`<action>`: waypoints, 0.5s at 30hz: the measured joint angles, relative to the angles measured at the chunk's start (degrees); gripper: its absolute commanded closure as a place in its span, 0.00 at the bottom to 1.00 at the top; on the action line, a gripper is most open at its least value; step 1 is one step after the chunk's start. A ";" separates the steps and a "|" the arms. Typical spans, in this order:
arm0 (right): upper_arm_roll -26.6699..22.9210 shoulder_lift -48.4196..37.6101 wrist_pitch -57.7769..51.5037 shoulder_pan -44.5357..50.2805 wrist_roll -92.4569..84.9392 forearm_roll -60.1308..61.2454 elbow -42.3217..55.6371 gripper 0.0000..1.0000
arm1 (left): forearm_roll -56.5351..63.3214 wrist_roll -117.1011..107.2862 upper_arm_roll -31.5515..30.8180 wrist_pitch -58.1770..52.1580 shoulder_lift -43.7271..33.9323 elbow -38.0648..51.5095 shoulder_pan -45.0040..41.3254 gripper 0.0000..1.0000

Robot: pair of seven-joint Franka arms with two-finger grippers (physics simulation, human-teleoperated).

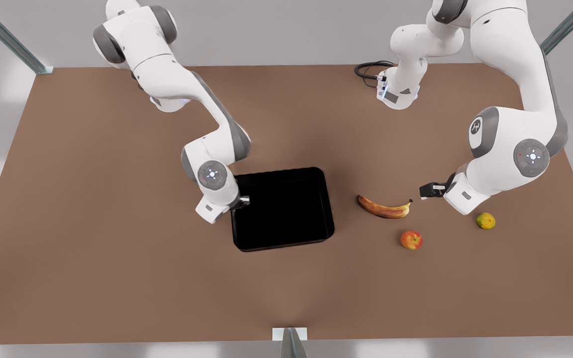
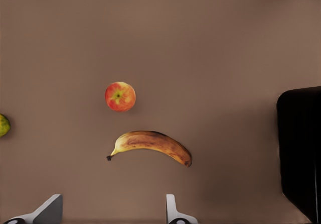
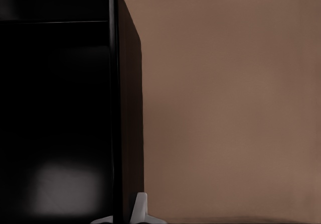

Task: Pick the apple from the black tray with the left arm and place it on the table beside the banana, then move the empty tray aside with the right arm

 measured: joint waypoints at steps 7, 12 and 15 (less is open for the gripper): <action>-0.15 -4.10 -5.80 -14.14 -10.15 -1.41 0.94 0.89 | 0.01 -0.13 0.00 0.00 0.03 0.00 0.00 0.00; -0.06 -5.29 -7.85 -25.22 -18.93 -2.12 1.52 0.89 | 0.00 -0.26 0.00 0.00 0.04 0.00 -0.06 0.00; -0.01 -5.62 -8.89 -31.52 -24.40 -2.04 1.54 0.89 | 0.00 -0.39 0.00 0.00 0.08 0.00 -0.09 0.00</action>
